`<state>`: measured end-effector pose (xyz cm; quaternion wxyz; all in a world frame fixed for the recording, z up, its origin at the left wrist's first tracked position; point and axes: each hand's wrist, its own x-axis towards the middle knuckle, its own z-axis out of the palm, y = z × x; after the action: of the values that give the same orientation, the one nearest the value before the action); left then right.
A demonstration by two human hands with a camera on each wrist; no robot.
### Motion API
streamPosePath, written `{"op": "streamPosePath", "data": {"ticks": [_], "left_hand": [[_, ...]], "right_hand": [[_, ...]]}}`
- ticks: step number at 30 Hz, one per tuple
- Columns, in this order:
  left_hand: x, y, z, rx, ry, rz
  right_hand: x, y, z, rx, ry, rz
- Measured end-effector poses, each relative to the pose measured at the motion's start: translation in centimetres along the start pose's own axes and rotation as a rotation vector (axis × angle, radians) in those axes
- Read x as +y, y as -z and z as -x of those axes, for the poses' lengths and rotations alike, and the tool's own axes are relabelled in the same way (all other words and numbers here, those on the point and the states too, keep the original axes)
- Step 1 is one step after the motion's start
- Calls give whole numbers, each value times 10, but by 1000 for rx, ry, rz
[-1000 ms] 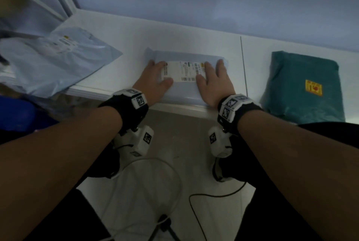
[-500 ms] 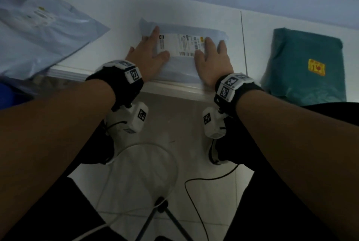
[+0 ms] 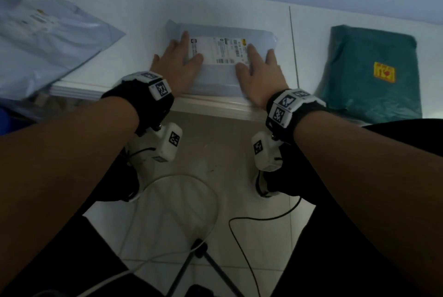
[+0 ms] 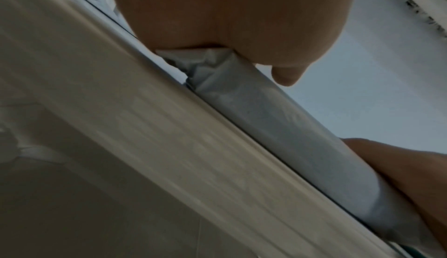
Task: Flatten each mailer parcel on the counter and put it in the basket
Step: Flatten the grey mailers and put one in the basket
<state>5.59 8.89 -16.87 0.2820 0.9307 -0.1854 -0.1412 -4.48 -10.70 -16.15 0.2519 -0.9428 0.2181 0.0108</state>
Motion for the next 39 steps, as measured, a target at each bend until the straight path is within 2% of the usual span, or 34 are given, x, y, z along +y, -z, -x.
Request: {"op": "streamPosePath", "data": {"ticks": [7,12,18,39], "left_hand": [[-5,0,-7,-68,-13,61],[-6,-4,5,37,-84,55],[-9,-12,1,116,-84,27],[-10,-15,-3,160,-96,34]], "right_hand": [[14,0,-5,-41,37,-79],[12,-5,-1,25,36,-31],[12,-10,-1,76,55,-82],[10,-10,-5,97,54,-100]]}}
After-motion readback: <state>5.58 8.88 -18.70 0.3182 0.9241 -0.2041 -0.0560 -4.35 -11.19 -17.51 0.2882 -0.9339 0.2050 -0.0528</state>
